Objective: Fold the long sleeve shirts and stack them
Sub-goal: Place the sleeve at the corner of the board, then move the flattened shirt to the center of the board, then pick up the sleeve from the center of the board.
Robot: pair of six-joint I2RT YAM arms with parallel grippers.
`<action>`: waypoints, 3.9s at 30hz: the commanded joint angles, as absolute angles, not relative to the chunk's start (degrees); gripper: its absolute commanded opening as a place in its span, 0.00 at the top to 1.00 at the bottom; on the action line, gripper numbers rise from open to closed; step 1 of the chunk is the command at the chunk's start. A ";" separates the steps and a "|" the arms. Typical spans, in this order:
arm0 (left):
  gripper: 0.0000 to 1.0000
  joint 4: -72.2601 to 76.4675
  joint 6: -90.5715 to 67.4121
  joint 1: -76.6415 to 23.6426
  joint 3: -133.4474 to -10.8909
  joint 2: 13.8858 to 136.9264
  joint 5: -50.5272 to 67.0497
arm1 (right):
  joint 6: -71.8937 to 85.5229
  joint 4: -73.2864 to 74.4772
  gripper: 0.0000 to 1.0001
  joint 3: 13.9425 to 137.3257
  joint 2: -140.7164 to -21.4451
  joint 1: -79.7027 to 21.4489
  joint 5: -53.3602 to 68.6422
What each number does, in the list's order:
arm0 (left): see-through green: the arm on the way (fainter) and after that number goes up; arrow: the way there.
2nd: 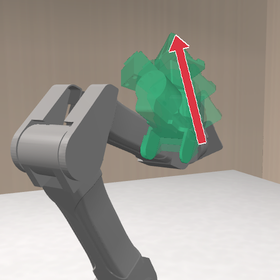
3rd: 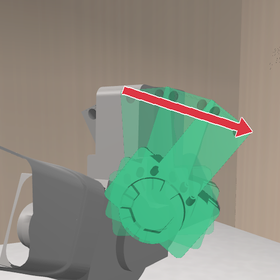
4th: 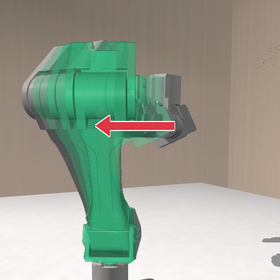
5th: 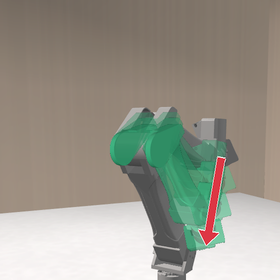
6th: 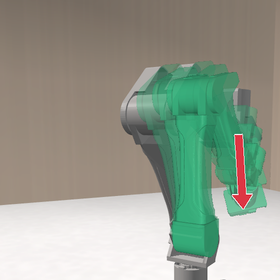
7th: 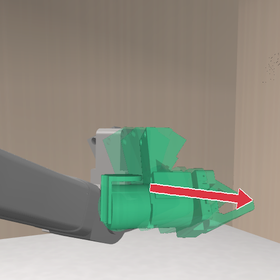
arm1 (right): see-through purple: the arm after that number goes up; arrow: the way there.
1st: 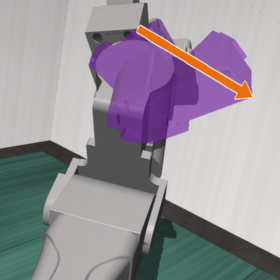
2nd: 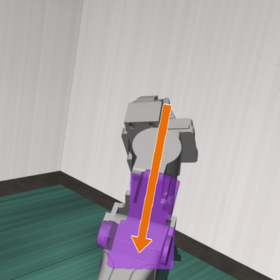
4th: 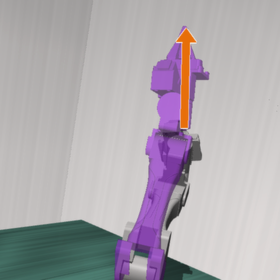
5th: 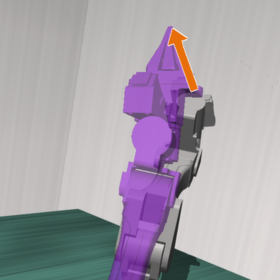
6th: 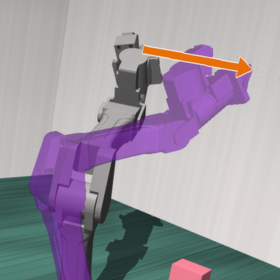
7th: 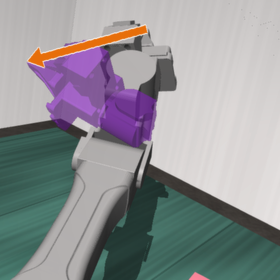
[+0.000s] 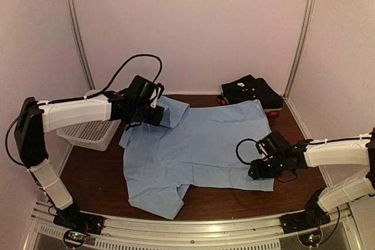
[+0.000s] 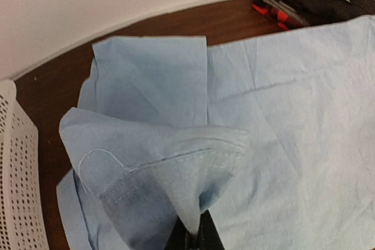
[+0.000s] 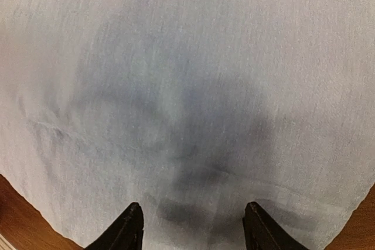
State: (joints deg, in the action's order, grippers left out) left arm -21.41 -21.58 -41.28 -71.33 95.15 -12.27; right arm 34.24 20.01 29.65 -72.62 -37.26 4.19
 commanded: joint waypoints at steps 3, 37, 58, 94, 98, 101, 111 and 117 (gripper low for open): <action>1.00 -23.09 -12.27 -34.40 -97.63 111.40 -16.48 | 33.37 22.09 0.40 30.82 -70.37 -37.35 3.82; 0.06 -5.32 -26.27 -41.57 -51.46 88.54 -0.43 | 37.05 18.35 0.40 29.01 -72.07 -39.20 3.74; 0.15 -14.89 -38.19 -54.36 -34.48 85.38 -3.31 | 42.92 28.51 0.37 28.38 -69.78 -37.41 -1.23; 0.05 -23.04 -31.54 -77.53 -45.92 75.89 2.18 | 43.60 21.38 0.40 29.25 -74.62 -47.31 -0.31; 0.05 -24.21 -32.47 -82.30 -45.26 77.03 1.06 | 43.02 21.02 0.40 29.48 -75.29 -47.37 -0.11; 0.10 -27.26 -32.44 -83.17 -46.60 80.73 -1.99 | 42.60 21.31 0.40 29.99 -75.81 -47.37 -0.14; 0.44 -33.51 -31.24 -83.22 -52.03 88.12 -13.67 | 42.86 24.09 0.40 30.33 -72.82 -47.37 -0.77; 0.91 -33.35 -27.21 -82.26 -54.30 87.24 -11.56 | 43.09 25.18 0.40 30.32 -70.89 -47.37 -0.99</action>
State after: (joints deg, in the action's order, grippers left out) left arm -33.15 -30.33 -83.20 -51.68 87.83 -11.57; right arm 42.68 23.00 30.50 -72.99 -47.09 -0.93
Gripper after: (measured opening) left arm 0.276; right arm 0.601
